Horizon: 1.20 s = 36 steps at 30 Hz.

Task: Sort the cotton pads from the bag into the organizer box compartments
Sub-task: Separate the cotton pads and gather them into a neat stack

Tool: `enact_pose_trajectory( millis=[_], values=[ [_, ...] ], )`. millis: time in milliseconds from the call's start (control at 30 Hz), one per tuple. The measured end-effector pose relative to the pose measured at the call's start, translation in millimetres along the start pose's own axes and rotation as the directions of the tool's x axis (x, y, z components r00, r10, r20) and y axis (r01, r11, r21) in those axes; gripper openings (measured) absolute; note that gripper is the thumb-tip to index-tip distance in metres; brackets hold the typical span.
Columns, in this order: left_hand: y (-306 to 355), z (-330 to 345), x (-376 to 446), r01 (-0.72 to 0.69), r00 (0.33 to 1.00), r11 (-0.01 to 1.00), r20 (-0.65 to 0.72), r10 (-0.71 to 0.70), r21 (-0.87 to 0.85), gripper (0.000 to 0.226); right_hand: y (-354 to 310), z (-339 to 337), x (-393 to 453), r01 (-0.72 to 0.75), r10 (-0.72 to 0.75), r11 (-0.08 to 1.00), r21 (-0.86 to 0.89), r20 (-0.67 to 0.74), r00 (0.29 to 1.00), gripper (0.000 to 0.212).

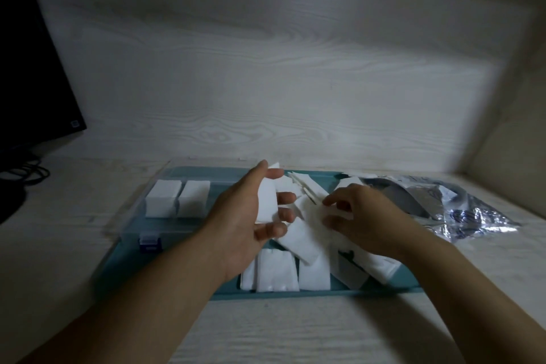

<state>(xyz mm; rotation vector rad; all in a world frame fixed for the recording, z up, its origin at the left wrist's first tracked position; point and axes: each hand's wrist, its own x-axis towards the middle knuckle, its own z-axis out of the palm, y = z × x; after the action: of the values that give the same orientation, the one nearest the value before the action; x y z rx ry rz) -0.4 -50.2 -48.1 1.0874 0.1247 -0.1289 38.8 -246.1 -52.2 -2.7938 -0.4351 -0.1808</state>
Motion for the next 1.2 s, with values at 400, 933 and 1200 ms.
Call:
enact_pose_trajectory(
  millis=[400, 933, 1200],
  values=[
    [-4.1, 0.3, 3.6, -0.023, 1.000, 0.998, -0.017, 0.024, 0.057, 0.025, -3.0, -16.8, 1.5, 0.135, 0.163, 0.668, 0.732, -0.320, 0.933, 0.007],
    [-16.6, 4.8, 1.1, 0.035, 0.964, 0.998, 0.262, -0.048, 0.053, 0.066, -53.5, 18.5, -21.1, 0.279, -0.031, 0.733, 0.620, -0.380, 0.924, 0.009],
    [-14.9, -1.2, 6.5, 0.060, 0.984, 0.997, 0.165, -0.066, 0.044, 0.066, -46.3, 11.2, -30.0, 0.470, -0.428, 0.806, 0.361, -0.194, 0.883, 0.099]
  ],
)
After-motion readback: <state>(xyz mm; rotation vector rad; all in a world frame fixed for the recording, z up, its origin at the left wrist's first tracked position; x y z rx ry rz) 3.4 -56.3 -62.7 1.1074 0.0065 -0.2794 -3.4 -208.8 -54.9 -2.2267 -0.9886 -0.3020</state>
